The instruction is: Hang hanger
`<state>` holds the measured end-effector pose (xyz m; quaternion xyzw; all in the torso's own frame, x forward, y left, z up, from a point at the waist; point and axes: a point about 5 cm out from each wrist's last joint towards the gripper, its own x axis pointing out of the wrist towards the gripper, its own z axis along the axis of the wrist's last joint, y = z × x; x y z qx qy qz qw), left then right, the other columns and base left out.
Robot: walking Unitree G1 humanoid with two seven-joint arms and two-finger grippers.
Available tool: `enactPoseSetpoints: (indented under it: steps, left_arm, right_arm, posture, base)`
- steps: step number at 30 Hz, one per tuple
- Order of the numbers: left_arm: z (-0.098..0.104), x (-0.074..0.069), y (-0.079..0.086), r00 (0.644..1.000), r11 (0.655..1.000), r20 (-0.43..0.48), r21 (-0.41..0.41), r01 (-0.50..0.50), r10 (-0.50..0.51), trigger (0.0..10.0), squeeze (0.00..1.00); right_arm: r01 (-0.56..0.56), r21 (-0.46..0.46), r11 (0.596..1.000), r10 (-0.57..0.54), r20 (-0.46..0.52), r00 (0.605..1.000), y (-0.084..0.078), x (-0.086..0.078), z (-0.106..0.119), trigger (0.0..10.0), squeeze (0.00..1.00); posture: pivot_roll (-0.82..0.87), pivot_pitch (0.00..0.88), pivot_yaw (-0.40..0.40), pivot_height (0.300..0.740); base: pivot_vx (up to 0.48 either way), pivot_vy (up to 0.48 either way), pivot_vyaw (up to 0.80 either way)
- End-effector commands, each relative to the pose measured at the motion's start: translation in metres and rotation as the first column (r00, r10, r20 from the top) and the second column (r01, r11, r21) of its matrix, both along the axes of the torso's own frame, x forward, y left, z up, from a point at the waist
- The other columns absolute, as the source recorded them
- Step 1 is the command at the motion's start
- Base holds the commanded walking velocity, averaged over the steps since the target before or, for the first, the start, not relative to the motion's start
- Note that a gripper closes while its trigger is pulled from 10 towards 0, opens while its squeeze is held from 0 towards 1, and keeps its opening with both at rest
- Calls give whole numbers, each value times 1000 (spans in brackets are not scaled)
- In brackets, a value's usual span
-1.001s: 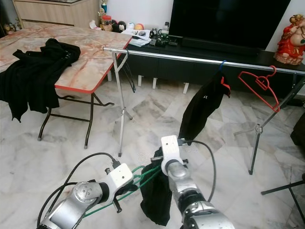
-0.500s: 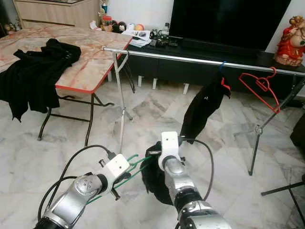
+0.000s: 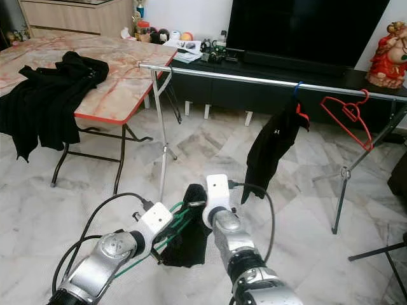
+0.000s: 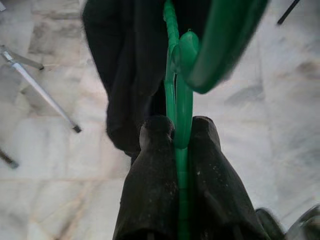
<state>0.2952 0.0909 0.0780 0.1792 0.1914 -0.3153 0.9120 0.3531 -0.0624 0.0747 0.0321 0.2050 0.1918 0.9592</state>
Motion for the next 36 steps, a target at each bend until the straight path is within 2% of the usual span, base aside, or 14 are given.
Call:
enactPoseSetpoints:
  steps: [1, 4, 7, 8, 12, 13, 15, 19, 23, 27, 28, 30, 31, 36]
  left_arm:
    - [12, 5, -10, 999, 998, 48, -64, 25, -22, 10000, 0]
    - [13, 7, -9, 998, 998, 55, -65, 4, -1, 10000, 0]
    - [13, 7, -8, 998, 998, 56, -62, -2, 5, 10000, 0]
    - [10, 9, -5, 998, 999, 57, -21, -26, 28, 10000, 0]
    - [8, 9, -4, 999, 1000, 44, -10, -18, 18, 10000, 0]
    - [8, 9, -4, 999, 1000, 44, -10, -18, 18, 10000, 0]
    - [7, 8, -3, 999, 1000, 41, -1, -21, 21, 10000, 0]
    - [8, 9, -1, 998, 1000, 51, -3, -27, 27, 10000, 0]
    - [10, 10, 0, 997, 999, 66, -9, -39, 40, 10000, 0]
    - [12, 13, -1, 995, 998, 82, -28, -55, 57, 10000, 0]
    - [14, 13, -2, 995, 998, 88, -35, -52, 55, 10000, 0]
    - [14, 13, -2, 994, 998, 90, -39, -50, 54, 10000, 0]
    - [15, 13, -3, 994, 998, 93, -41, -48, 51, 10000, 0]
    - [15, 13, -4, 994, 998, 96, -45, -47, 51, 10000, 0]
  right_arm:
    - [-86, 53, 995, 86, 14, 996, 16, -2, 7, 10000, 0]
    - [-80, 138, 987, 81, -2, 997, 21, -2, 13, 10000, 0]
    - [-76, 152, 985, 78, -7, 997, 22, -2, 14, 10000, 0]
    - [-54, 146, 988, 49, 32, 998, 20, 1, 21, 10000, 0]
    - [83, 97, 992, -87, 36, 996, 0, 8, 20, 10000, 0]
    - [83, 97, 992, -87, 36, 996, 0, 8, 20, 10000, 0]
    - [179, -15, 984, -178, 54, 983, -24, 11, 16, 10000, 0]
    - [225, -37, 974, -223, 44, 974, -38, 12, 13, 10000, 0]
    - [212, -60, 976, -209, 46, 977, -40, 11, 11, 10000, 0]
    - [148, -24, 989, -147, 12, 989, -26, 7, 7, 10000, 0]
    - [111, 56, 992, -109, -28, 994, -12, 4, 8, 10000, 0]
    - [95, 109, 989, -90, -50, 995, -4, 3, 10, 10000, 0]
    - [71, 181, 981, -61, -61, 996, 8, 1, 16, 10000, 0]
    - [40, 331, 943, -15, -79, 997, 28, -3, 32, 10000, 0]
  posture:
    - [173, 0, -116, 740]
    - [170, 0, -116, 740]
    - [167, 0, -115, 740]
    - [167, 0, -115, 740]
    - [166, 0, -115, 740]
    - [166, 0, -115, 740]
    - [171, 0, -116, 740]
    - [172, 0, -118, 740]
    - [172, 0, -119, 740]
    - [171, 0, -117, 740]
    - [170, 0, -115, 740]
    - [170, 0, -115, 740]
    - [168, 0, -115, 740]
    - [166, 0, -113, 740]
  base:
    - [0, 0, 0]
    - [0, 0, 0]
    - [0, 0, 0]
    - [0, 0, 0]
    - [0, 0, 0]
    - [0, 0, 0]
    - [0, 0, 0]
    - [0, 0, 0]
    - [0, 0, 0]
    - [0, 0, 0]
    - [0, 0, 0]
    - [0, 0, 0]
    - [0, 0, 0]
    - [0, 0, 0]
